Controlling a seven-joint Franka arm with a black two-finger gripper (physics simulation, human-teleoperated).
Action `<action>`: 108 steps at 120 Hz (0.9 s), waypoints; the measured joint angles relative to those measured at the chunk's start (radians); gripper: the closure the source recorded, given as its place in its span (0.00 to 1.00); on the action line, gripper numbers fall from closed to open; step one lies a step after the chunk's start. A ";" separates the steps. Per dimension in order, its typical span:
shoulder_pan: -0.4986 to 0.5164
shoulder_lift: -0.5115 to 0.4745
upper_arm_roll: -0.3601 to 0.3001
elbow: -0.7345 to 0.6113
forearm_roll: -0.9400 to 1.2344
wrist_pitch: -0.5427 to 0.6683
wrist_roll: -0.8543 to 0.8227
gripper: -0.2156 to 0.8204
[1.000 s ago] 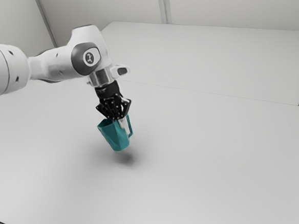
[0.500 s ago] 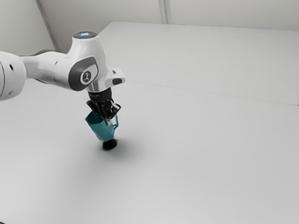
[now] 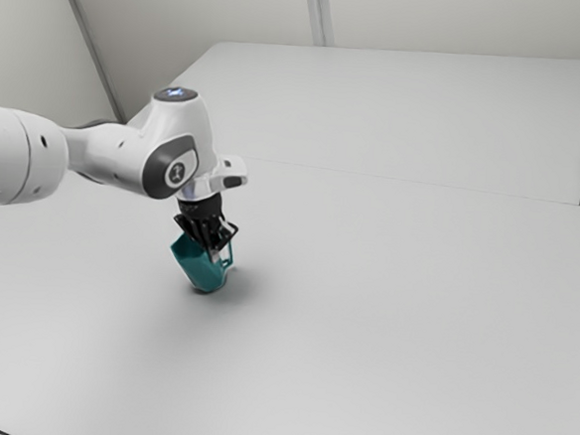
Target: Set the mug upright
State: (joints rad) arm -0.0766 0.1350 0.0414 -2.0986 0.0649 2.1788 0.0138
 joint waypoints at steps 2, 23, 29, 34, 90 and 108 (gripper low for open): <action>0.000 0.002 0.000 0.000 0.000 0.002 0.000 0.97; 0.000 0.006 0.000 0.000 -0.007 0.008 0.006 0.81; 0.000 -0.002 0.000 0.001 -0.010 0.006 0.008 0.70; 0.000 -0.013 0.000 0.001 -0.011 0.005 0.009 0.61; -0.013 -0.151 -0.037 0.096 -0.051 -0.038 0.022 0.25; -0.037 -0.147 -0.038 0.226 -0.017 -0.127 0.025 0.23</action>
State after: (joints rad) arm -0.1133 -0.0117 0.0034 -1.8725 0.0482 2.0521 0.0388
